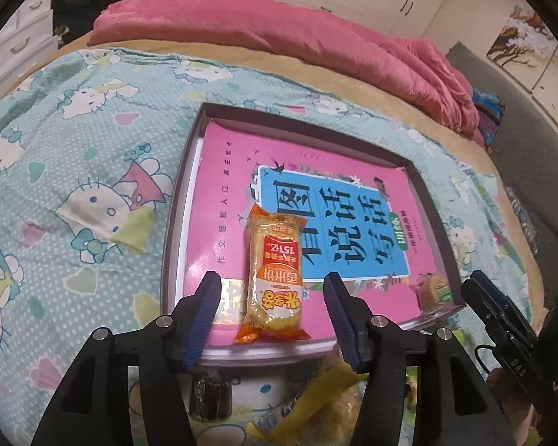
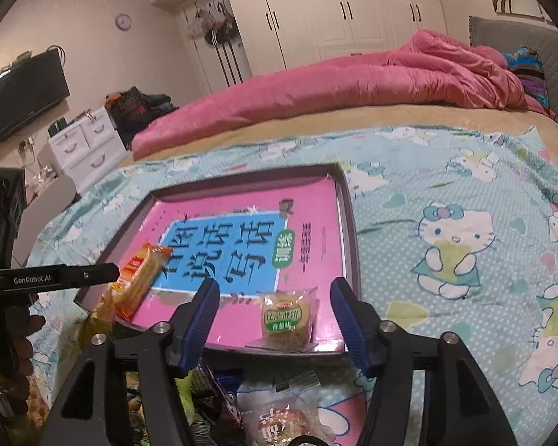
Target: Organize snacks
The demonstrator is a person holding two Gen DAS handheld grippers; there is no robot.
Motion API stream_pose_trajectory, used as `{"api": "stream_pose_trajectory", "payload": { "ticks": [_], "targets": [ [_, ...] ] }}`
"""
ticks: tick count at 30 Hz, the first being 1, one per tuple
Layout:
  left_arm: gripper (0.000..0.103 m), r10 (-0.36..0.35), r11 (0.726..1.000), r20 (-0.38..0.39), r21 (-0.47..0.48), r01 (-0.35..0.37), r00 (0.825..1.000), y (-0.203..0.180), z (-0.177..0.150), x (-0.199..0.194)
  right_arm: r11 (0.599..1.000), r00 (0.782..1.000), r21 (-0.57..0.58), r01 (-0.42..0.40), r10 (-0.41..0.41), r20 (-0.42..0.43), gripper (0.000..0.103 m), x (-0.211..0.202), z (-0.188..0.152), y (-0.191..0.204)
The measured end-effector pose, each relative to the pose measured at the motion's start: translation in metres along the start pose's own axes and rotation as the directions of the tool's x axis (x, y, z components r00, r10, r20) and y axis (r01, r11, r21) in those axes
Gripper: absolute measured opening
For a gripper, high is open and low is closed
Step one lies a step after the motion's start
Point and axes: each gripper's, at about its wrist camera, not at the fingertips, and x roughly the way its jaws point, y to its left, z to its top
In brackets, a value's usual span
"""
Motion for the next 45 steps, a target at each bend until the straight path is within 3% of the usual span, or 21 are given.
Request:
{"api": "stream_pose_trajectory", "payload": {
  "ticks": [10, 26, 34, 45],
  "targets": [
    [0.063, -0.026, 0.999, 0.049, 0.024, 0.025, 0.998, -0.008, -0.004, -0.027, 1.000, 0.999, 0.004, -0.002, 0.001, 0.048, 0.068, -0.019, 0.002, -0.003],
    [0.064, -0.038, 0.998, 0.062, 0.046, 0.035, 0.997, -0.008, -0.017, -0.050, 1.000, 0.996, -0.006, -0.012, 0.013, 0.092, 0.071, -0.055, -0.002, -0.001],
    [0.064, -0.034, 0.997, 0.064, 0.069, 0.030, 0.997, -0.011, -0.024, -0.057, 0.999, 0.997, -0.008, -0.043, 0.044, 0.060, 0.071, -0.069, -0.019, 0.016],
    [0.064, -0.020, 0.997, 0.058, 0.074, 0.015, 0.998, -0.004, -0.031, -0.064, 0.995, 0.993, -0.007, -0.102, 0.101, -0.060, 0.071, -0.067, -0.051, 0.045]
  ]
}}
